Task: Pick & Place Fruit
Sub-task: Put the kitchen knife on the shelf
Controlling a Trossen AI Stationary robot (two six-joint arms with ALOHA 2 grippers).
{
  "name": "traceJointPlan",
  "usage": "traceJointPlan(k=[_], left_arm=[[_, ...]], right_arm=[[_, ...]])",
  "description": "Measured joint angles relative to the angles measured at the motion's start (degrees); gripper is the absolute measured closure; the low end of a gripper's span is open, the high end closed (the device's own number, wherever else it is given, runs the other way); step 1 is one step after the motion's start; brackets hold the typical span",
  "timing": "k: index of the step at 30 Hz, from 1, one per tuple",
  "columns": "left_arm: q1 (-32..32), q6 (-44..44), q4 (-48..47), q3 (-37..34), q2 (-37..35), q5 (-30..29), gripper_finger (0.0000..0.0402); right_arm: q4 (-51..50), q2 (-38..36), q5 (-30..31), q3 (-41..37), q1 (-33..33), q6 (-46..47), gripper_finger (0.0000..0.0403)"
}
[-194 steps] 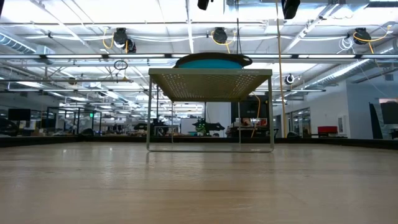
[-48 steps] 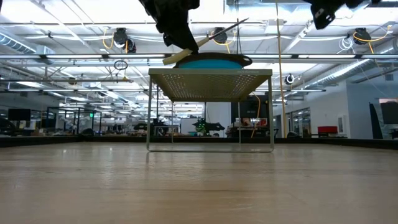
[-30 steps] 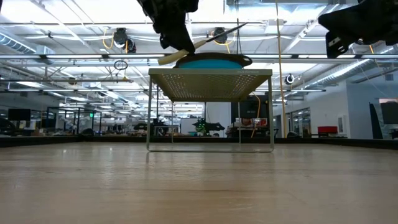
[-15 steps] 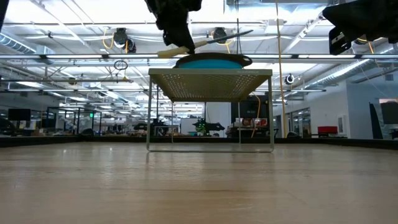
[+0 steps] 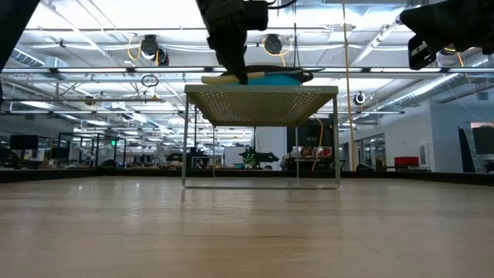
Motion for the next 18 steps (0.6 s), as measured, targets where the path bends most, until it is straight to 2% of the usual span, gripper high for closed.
traceJointPlan(k=[11,18], left_arm=[[0.0,1.3,-0.2,0.4,0.1,0.0,0.0337],[-0.1,1.9,-1.3,0.4,2.6,0.3,0.0337]], right_arm=[[0.0,0.0,0.0,0.0,0.0,0.0,0.0399],[0.0,0.0,0.0,0.0,0.0,1.3,0.0399]])
